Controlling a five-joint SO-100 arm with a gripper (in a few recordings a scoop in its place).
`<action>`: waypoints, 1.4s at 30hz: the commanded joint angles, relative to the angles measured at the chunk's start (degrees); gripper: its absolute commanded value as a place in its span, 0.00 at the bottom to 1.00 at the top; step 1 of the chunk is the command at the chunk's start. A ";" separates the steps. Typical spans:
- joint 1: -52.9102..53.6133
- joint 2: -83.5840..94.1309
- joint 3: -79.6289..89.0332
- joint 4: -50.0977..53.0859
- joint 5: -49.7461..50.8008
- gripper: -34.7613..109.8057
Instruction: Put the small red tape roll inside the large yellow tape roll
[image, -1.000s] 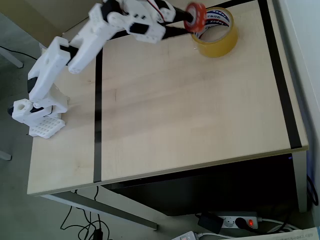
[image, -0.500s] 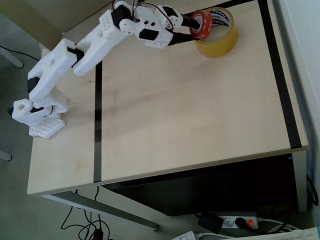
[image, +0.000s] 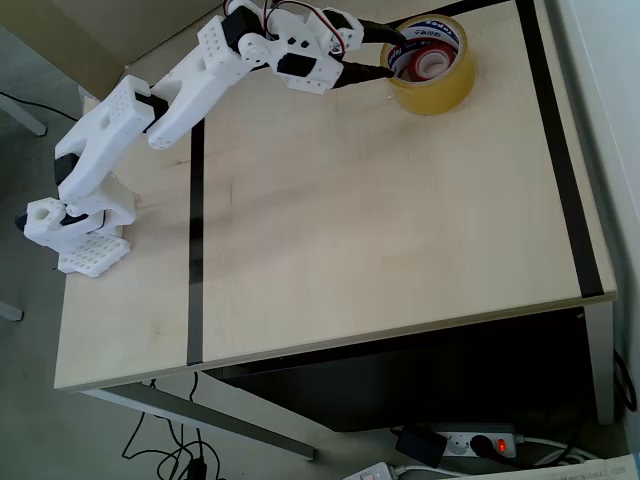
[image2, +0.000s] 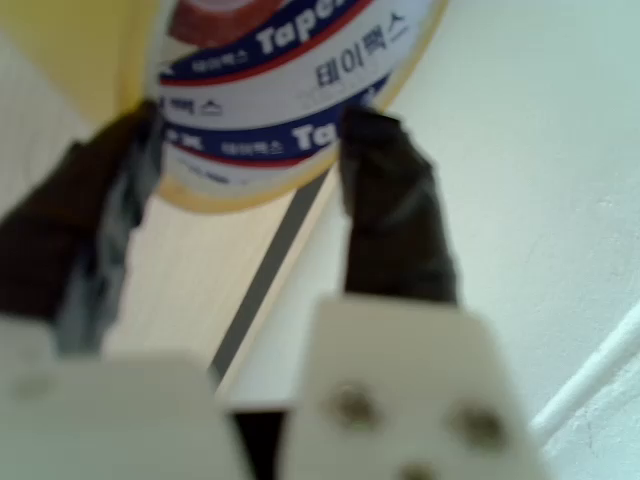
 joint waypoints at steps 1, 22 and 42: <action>-0.44 2.72 -7.29 3.16 -1.05 0.36; 13.89 59.77 27.51 33.40 9.76 0.24; 17.49 121.90 124.89 -8.61 9.76 0.24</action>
